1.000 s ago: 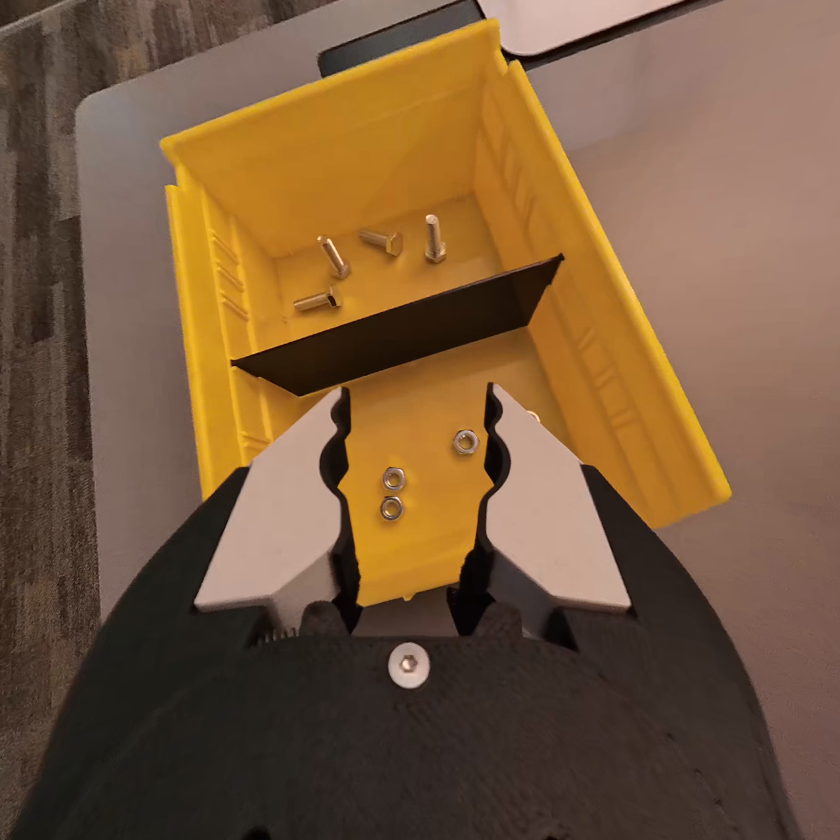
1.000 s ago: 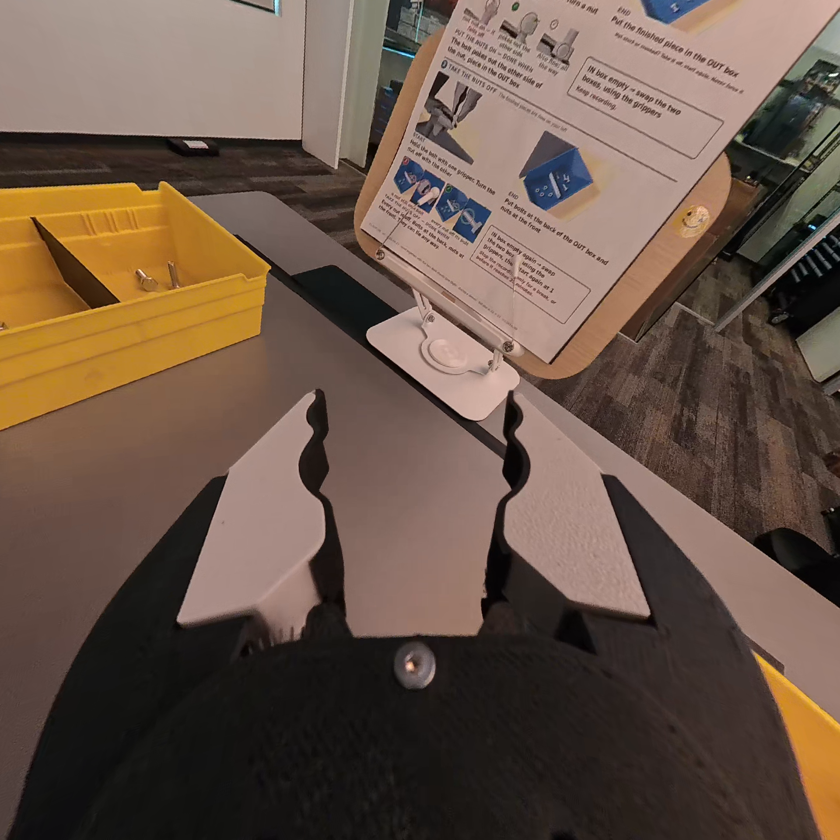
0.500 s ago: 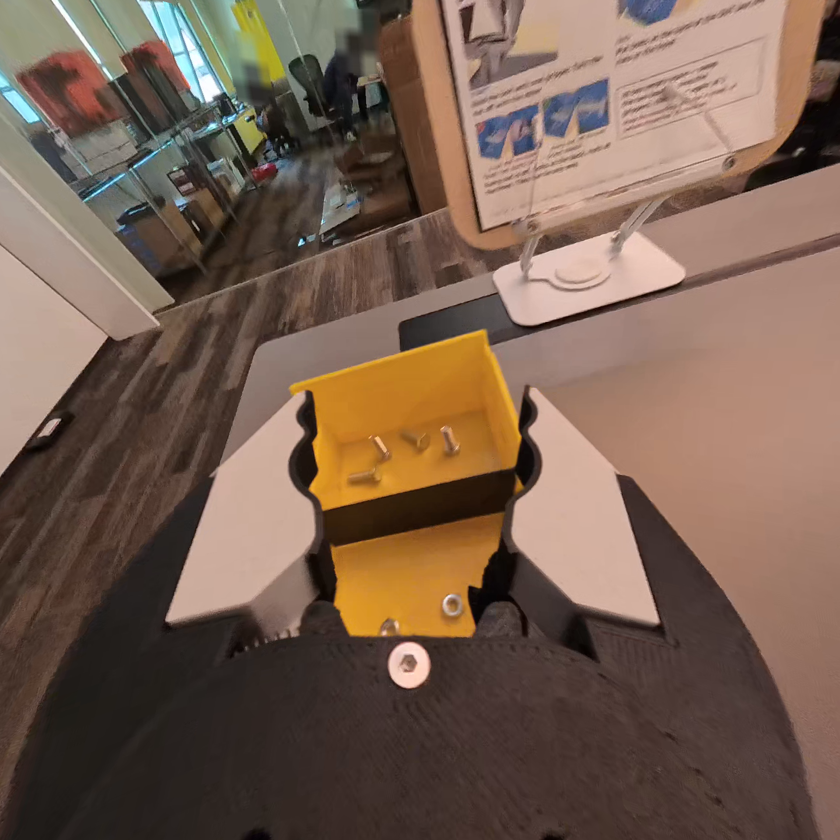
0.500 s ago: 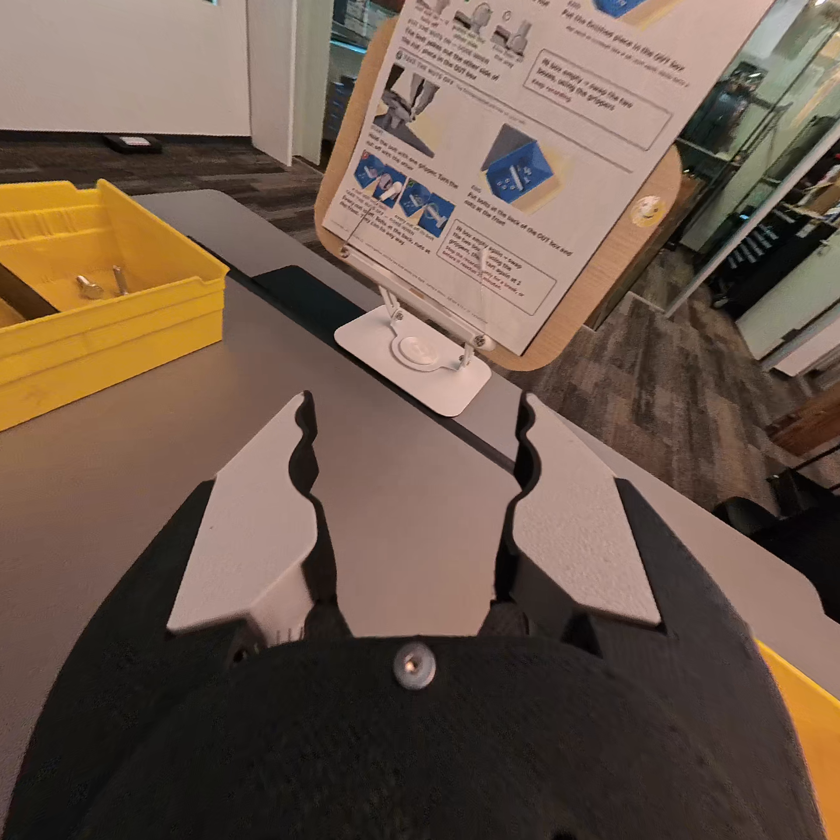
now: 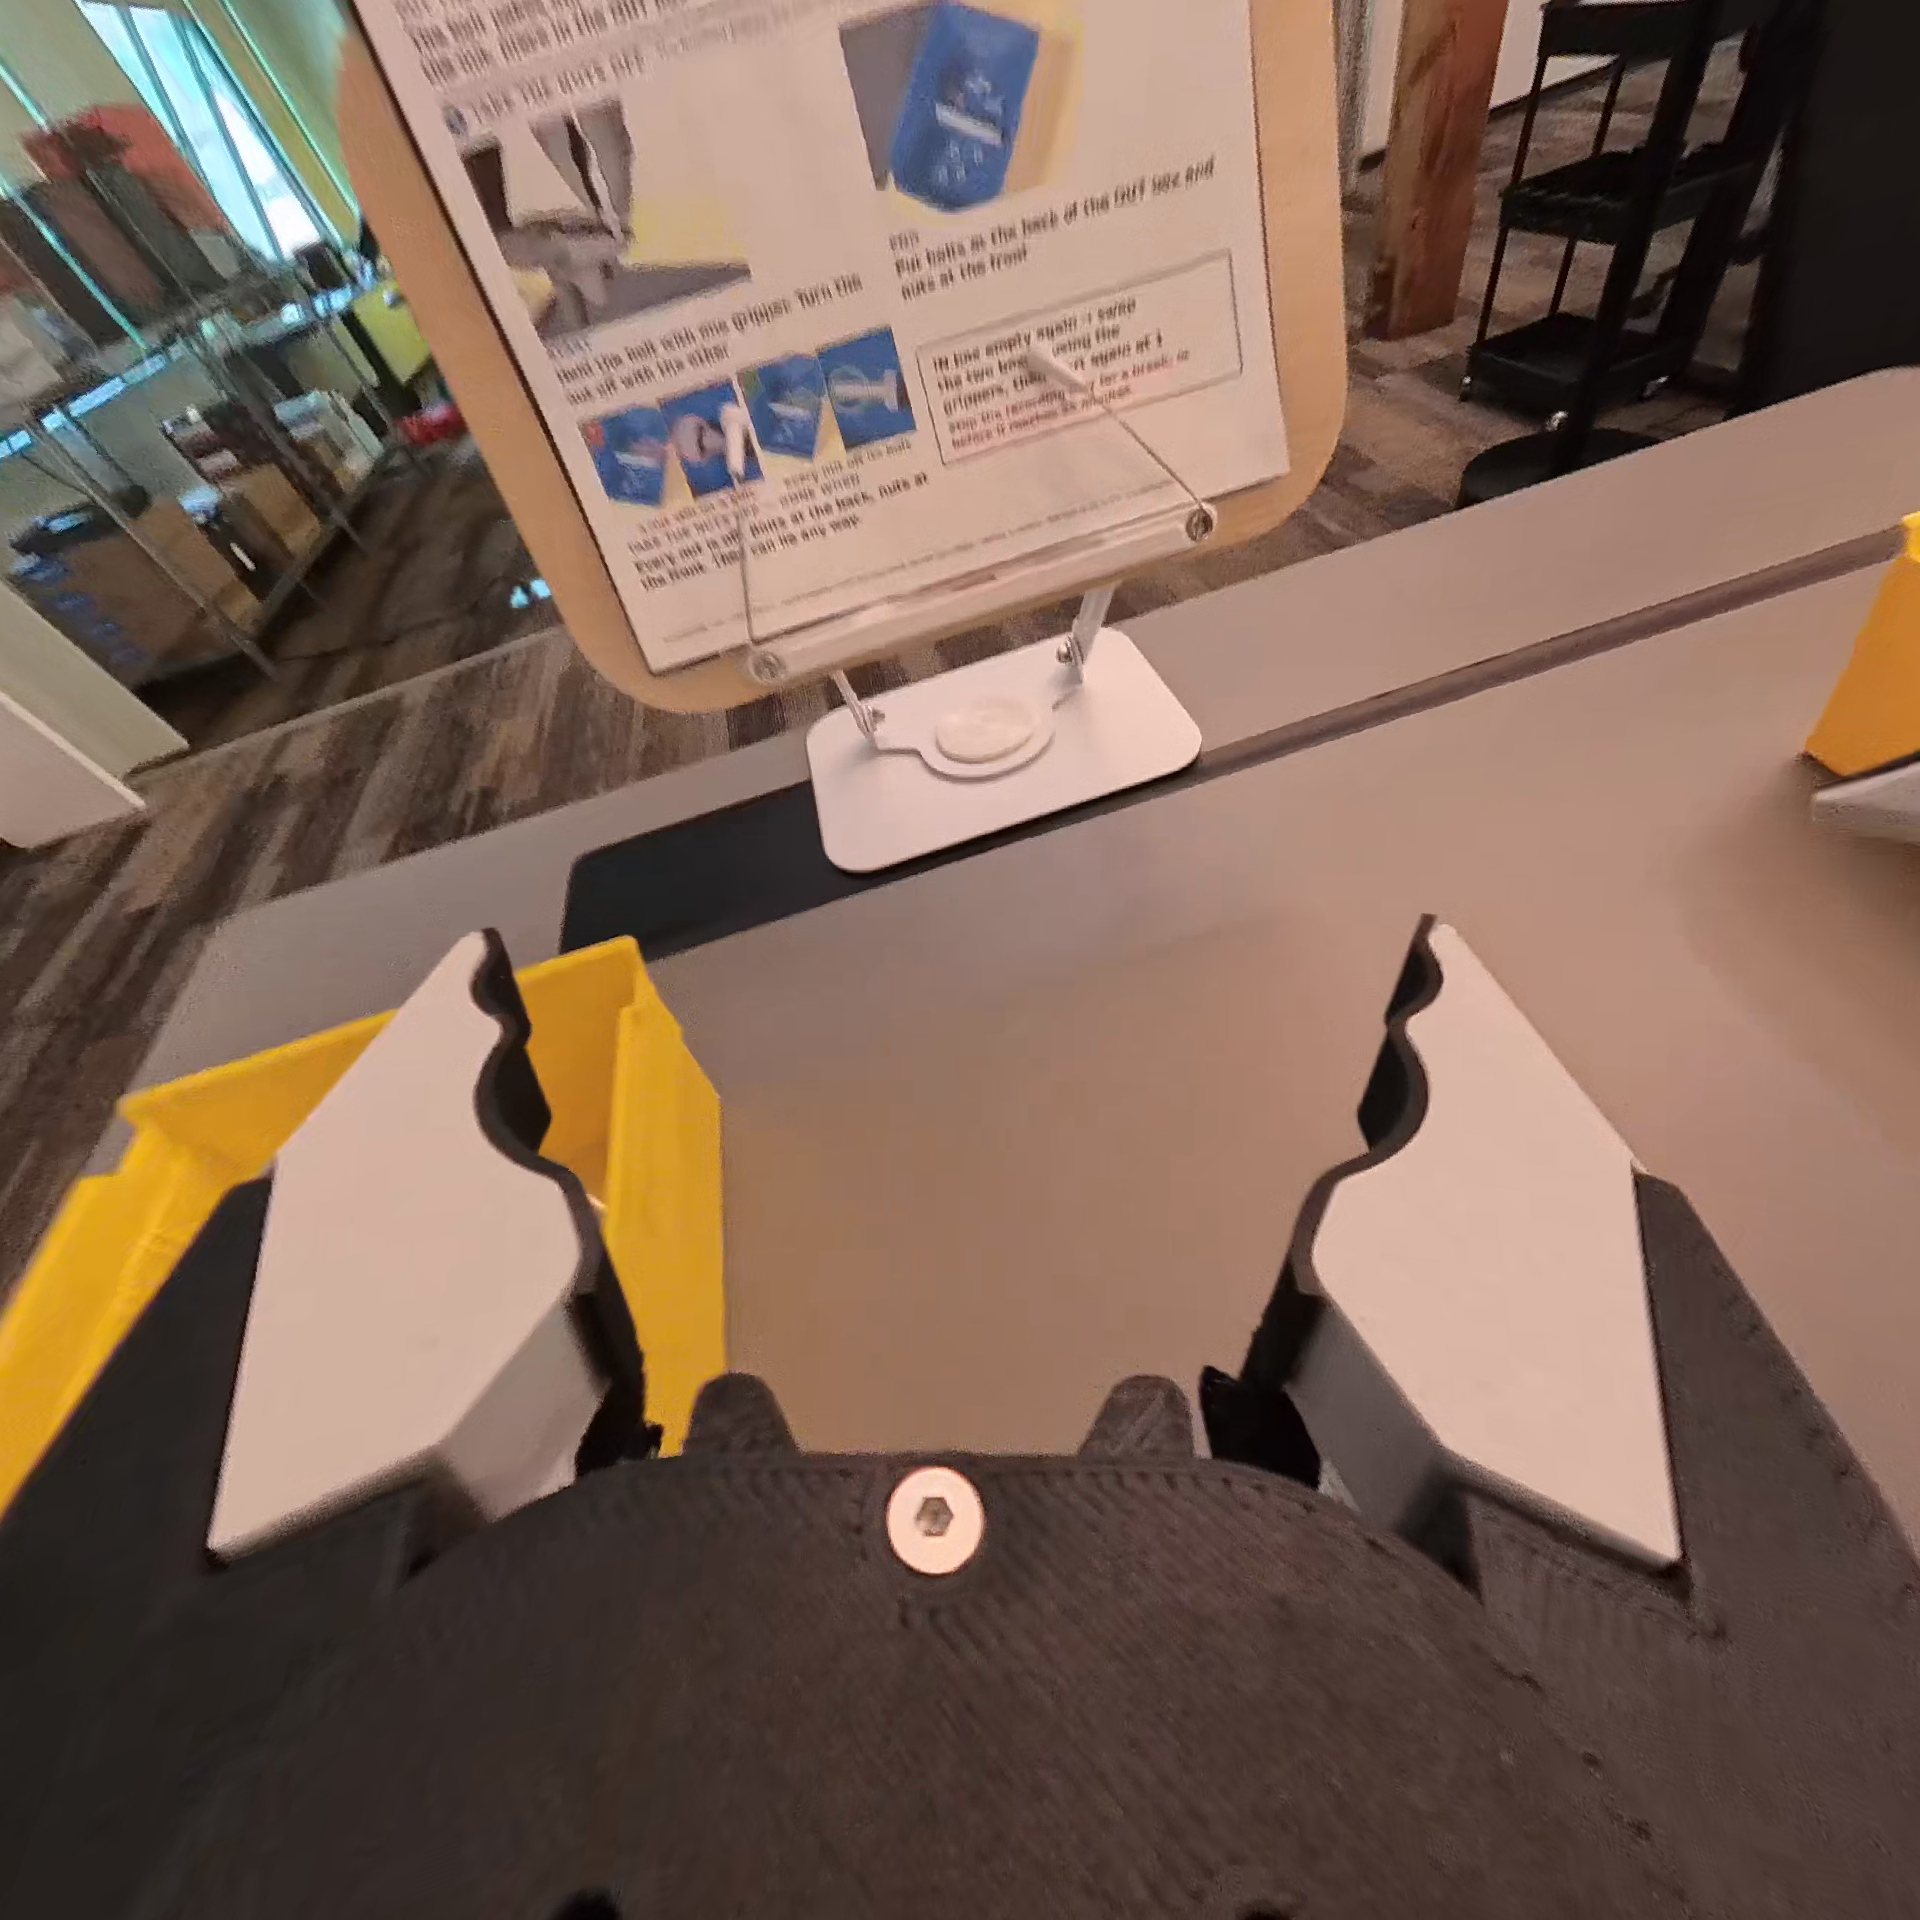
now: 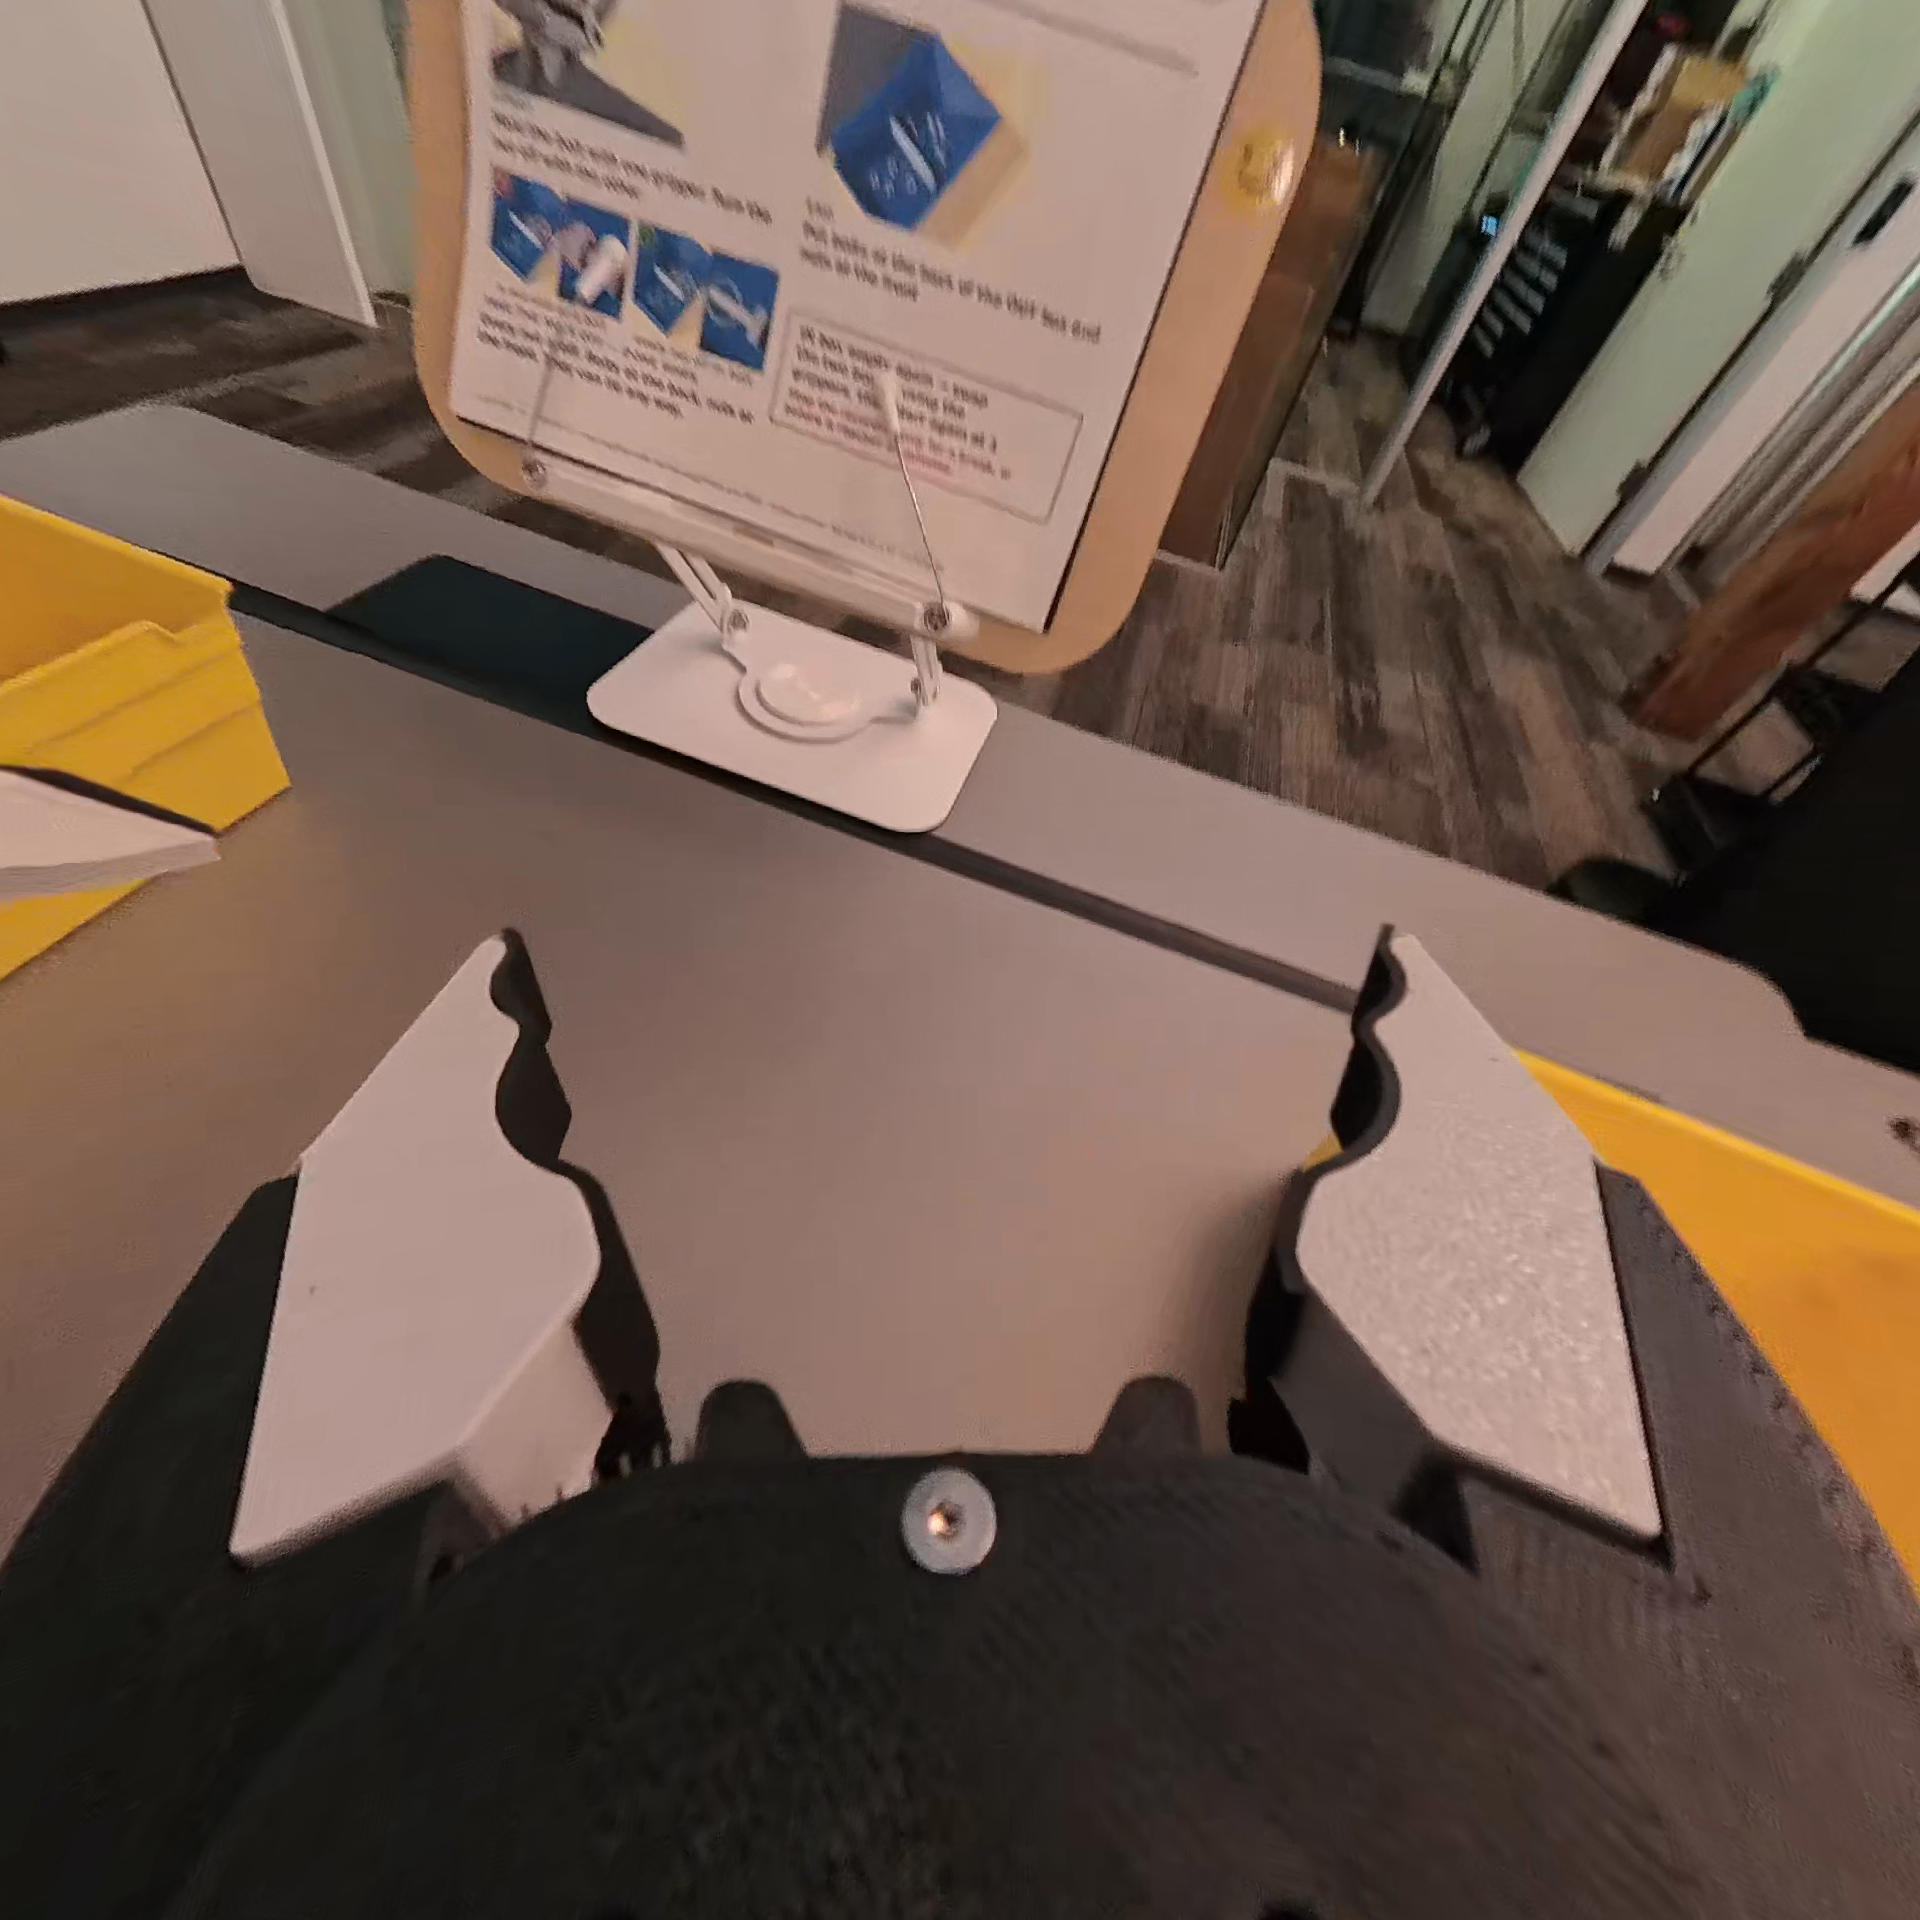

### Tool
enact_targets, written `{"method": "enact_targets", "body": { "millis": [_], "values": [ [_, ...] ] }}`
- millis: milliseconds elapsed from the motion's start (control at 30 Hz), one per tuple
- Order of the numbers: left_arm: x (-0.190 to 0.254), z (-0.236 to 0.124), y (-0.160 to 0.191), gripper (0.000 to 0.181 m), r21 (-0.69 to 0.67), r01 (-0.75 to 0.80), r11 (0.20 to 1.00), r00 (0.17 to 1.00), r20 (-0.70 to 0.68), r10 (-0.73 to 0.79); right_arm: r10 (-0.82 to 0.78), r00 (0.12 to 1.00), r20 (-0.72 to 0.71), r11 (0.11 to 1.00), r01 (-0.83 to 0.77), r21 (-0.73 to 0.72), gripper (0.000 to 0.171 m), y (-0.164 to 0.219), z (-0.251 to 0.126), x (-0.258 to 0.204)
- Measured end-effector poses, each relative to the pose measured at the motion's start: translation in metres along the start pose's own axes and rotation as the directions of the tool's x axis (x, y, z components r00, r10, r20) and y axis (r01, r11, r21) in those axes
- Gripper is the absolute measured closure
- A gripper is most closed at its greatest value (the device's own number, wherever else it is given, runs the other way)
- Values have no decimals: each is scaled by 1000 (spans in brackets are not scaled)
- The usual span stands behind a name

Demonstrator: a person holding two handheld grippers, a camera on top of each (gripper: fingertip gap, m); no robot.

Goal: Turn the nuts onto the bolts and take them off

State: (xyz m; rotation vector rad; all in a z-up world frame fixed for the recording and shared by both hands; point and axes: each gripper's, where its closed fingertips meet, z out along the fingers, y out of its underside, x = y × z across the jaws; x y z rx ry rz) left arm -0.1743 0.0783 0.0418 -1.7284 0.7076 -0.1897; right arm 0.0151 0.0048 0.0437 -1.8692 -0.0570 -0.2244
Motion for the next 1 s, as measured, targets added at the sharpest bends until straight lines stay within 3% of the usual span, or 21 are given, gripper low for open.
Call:
{"method": "enact_targets", "body": {
  "millis": [167, 533, 1000],
  "values": [
    [13, 29, 30, 23, -78, 90, 993, 995, 40, -87, 93, 995, -39, 987, -97, -131, 21, 43, 20, 0],
    [41, 67, 142, 23, -319, 244, 916, 970, 73, -233, 254, 962, -95, 889, -271, -368, 20, 148, 69, -39],
    [45, 94, 184, 23, -454, 272, 848, 962, 98, -256, 256, 947, -193, 847, -316, -428, 20, 190, 93, -41]
  ]
}}
